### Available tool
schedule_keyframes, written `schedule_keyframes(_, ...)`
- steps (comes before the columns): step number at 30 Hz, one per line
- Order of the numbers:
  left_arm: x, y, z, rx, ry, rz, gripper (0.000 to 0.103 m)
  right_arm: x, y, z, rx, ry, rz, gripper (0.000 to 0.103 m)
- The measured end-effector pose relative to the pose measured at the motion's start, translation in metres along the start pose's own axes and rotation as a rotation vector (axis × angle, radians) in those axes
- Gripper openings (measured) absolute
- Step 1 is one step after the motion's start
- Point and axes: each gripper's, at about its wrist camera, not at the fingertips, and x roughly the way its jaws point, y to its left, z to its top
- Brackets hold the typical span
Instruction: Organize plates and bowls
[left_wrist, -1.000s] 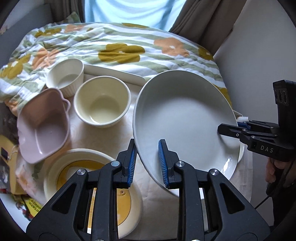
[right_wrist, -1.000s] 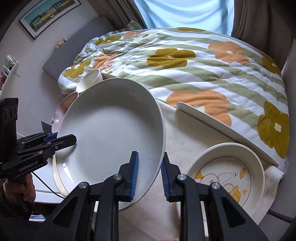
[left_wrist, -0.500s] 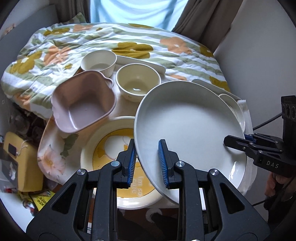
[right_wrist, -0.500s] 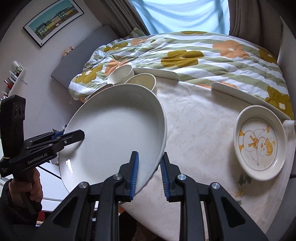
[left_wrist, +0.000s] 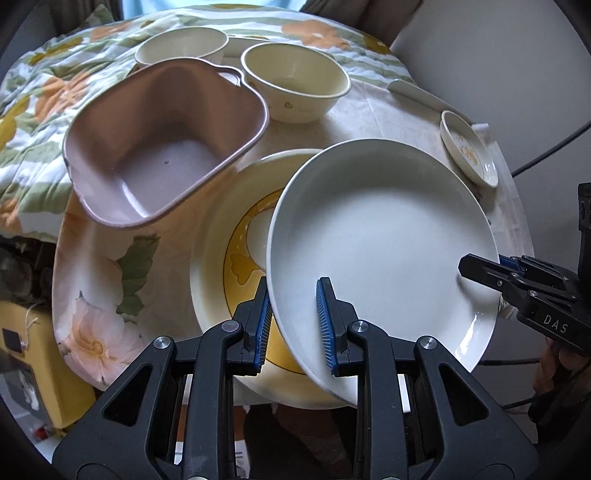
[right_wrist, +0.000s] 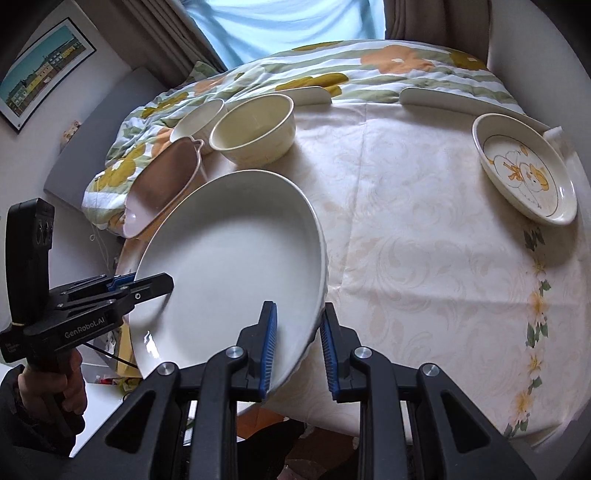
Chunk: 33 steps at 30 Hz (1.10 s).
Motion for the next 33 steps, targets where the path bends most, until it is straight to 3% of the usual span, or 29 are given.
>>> schedule_keyframes(5, 0.017, 0.008, 0.001, 0.04, 0.013, 0.006, 0.021, 0.008, 0.004, -0.003, 0.02, -0.008, -0.036, 0.022)
schedule_keyframes(17, 0.029, -0.003, 0.009, 0.155, 0.002, 0.124, 0.021, 0.021, 0.013, -0.007, 0.024, -0.006, -0.109, 0.022)
schedule_keyframes(28, 0.029, -0.026, -0.004, 0.345, -0.05, 0.349, 0.021, 0.029, 0.034, -0.006, -0.098, 0.001, -0.205, 0.022)
schedule_keyframes(33, 0.026, -0.028, -0.01, 0.375, -0.064, 0.395, 0.021, 0.035, 0.044, -0.009, -0.159, 0.005, -0.252, 0.022)
